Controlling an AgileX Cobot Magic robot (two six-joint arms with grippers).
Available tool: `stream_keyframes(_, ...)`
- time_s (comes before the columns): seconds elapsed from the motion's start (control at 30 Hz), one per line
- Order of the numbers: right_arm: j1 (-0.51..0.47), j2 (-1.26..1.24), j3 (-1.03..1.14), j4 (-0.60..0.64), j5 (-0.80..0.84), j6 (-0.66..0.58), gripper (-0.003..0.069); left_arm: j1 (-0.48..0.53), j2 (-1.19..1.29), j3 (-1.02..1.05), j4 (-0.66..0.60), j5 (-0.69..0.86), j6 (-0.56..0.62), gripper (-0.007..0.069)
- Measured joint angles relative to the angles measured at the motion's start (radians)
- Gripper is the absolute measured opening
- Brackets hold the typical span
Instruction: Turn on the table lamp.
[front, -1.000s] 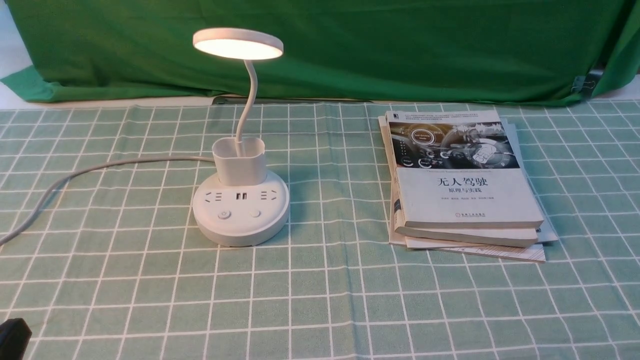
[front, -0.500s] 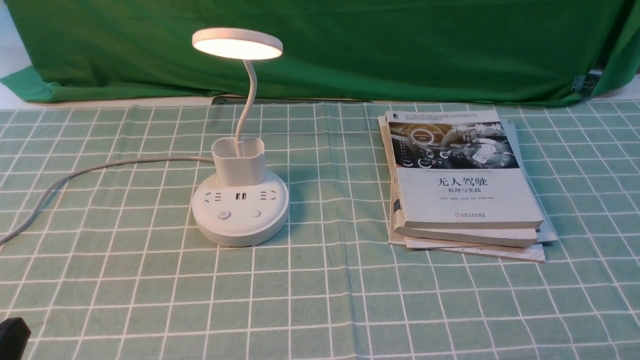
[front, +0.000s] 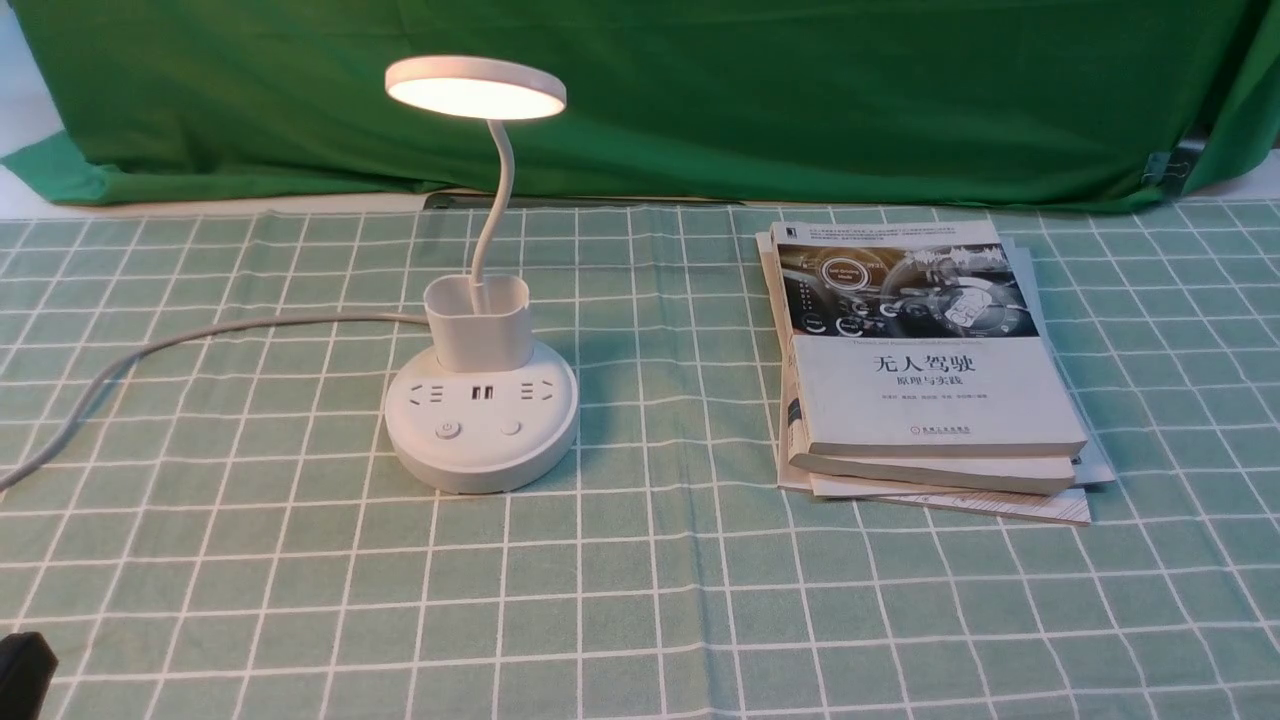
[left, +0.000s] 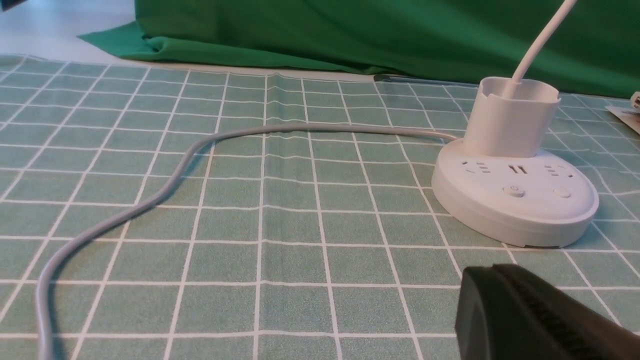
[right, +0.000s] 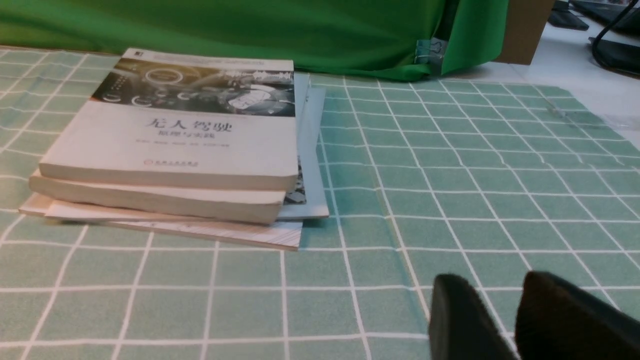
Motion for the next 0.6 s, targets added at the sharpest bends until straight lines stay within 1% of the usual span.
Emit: stream_keyframes(0.6,0.000,0.000,0.000,0.000,0.000,0.000,0.0241,0.000,0.000,0.000,0.003,0.000,0.019,0.0001)
